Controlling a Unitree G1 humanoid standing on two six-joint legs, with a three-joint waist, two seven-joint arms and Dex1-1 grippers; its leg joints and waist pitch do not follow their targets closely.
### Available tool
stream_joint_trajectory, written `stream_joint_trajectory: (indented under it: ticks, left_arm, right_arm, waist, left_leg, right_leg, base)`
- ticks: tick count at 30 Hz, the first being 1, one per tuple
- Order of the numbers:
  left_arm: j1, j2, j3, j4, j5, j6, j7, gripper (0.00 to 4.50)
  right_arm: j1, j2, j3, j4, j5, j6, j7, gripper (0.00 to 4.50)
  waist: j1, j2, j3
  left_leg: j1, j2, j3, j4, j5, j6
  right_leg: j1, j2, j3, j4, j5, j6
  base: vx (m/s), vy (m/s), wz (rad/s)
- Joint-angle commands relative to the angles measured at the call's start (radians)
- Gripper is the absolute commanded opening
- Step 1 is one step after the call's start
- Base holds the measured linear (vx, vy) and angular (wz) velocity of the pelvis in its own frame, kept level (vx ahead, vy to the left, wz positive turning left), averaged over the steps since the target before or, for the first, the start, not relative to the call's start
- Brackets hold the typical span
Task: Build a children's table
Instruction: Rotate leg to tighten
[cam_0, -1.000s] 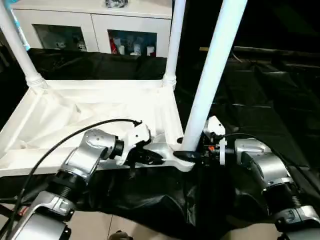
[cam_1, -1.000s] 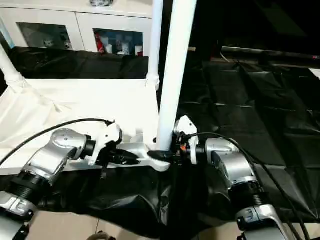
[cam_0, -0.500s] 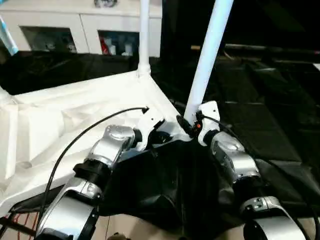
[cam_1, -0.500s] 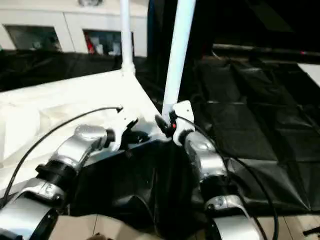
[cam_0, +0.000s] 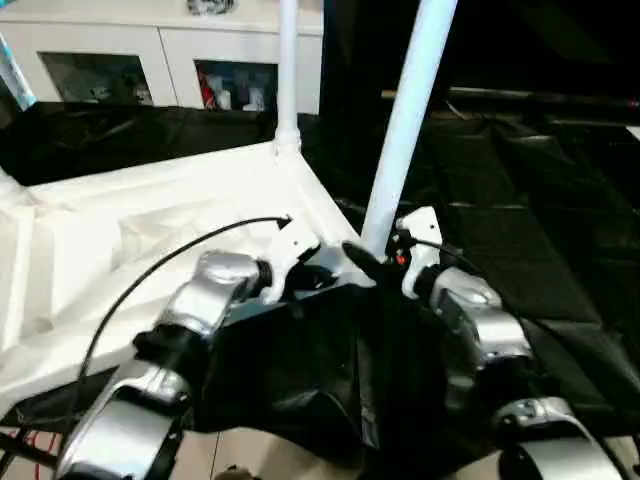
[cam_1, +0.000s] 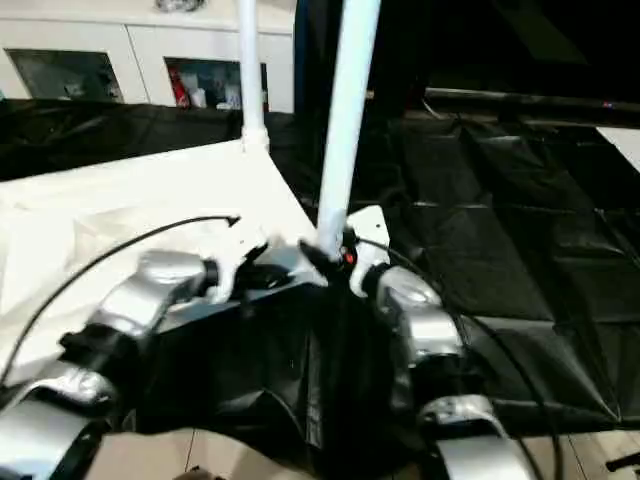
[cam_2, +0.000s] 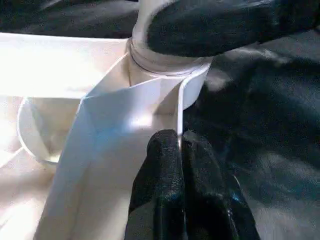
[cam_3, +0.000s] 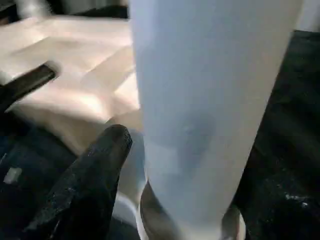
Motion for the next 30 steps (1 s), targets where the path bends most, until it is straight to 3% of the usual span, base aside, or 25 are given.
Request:
stream_joint_trajectory:
  ticks: [1,6,7,11,14,20,27,30]
  left_arm:
    - [-0.005,-0.011,-0.021,-0.078,-0.042,-0.045,-0.06,0.0]
    - [0.021,0.055,-0.058,-0.106,-0.024,-0.063,-0.144,0.0]
    - [0.024,0.063,-0.062,-0.108,-0.023,-0.065,-0.153,0.0]
    - [0.038,0.086,-0.071,-0.124,-0.025,-0.065,-0.191,0.0]
    - [0.052,0.098,-0.07,-0.149,-0.026,-0.058,-0.218,0.0]
    - [0.06,0.107,-0.073,-0.163,-0.036,-0.054,-0.228,0.0]
    - [0.045,0.055,-0.038,-0.153,-0.044,0.002,-0.136,0.0]
    - [0.021,0.021,-0.019,-0.123,-0.038,0.019,-0.071,0.0]
  right_arm:
    - [0.029,-0.008,0.129,-0.032,0.001,0.037,0.179,3.18]
    - [0.045,-0.103,0.141,-0.055,-0.004,0.016,0.308,3.18]
    - [0.042,-0.11,0.142,-0.046,-0.007,0.012,0.322,3.18]
    - [0.033,-0.134,0.147,-0.029,-0.011,0.02,0.365,3.18]
    - [0.039,-0.148,0.153,-0.044,-0.006,0.034,0.387,2.91]
    - [0.05,-0.151,0.16,-0.065,0.005,0.048,0.405,2.36]
    - [0.081,-0.094,0.145,-0.064,0.008,0.082,0.323,2.1]
    - [0.082,-0.058,0.134,-0.047,-0.009,0.069,0.237,2.05]
  waist:
    - [0.005,-0.003,-0.068]
    - [0.011,-0.004,-0.069]
    - [0.01,0.001,-0.067]
    - [0.012,-0.004,-0.067]
    - [0.012,-0.006,-0.069]
    - [0.015,-0.007,-0.068]
    - [0.013,-0.008,-0.067]
    - [0.006,-0.011,-0.063]
  left_leg:
    - [0.004,0.033,-0.007,-0.065,-0.233,0.057]
    - [0.003,0.034,-0.008,-0.064,-0.242,0.057]
    - [0.004,0.034,-0.008,-0.065,-0.247,0.055]
    - [0.007,0.034,-0.009,-0.064,-0.258,0.047]
    - [0.005,0.035,-0.01,-0.064,-0.248,0.045]
    - [0.006,0.035,-0.009,-0.065,-0.251,0.045]
    - [0.007,0.035,-0.01,-0.066,-0.263,0.036]
    - [0.016,0.03,-0.013,-0.065,-0.32,0.015]
  right_leg:
    - [0.058,-0.072,0.067,-0.076,-0.378,-0.112]
    - [0.059,-0.075,0.066,-0.077,-0.4,-0.111]
    - [0.057,-0.073,0.065,-0.078,-0.409,-0.112]
    - [0.056,-0.073,0.065,-0.079,-0.423,-0.112]
    - [0.057,-0.073,0.065,-0.076,-0.415,-0.114]
    - [0.056,-0.072,0.065,-0.077,-0.416,-0.112]
    - [0.054,-0.073,0.065,-0.082,-0.437,-0.103]
    - [0.048,-0.074,0.056,-0.097,-0.534,-0.072]
  base:
    - [0.0,0.0,0.0]
    - [0.0,0.0,0.0]
    - [0.0,0.0,0.0]
    - [0.0,0.0,0.0]
    - [0.0,0.0,0.0]
    - [0.0,0.0,0.0]
    - [0.0,0.0,0.0]
    - [0.0,0.0,0.0]
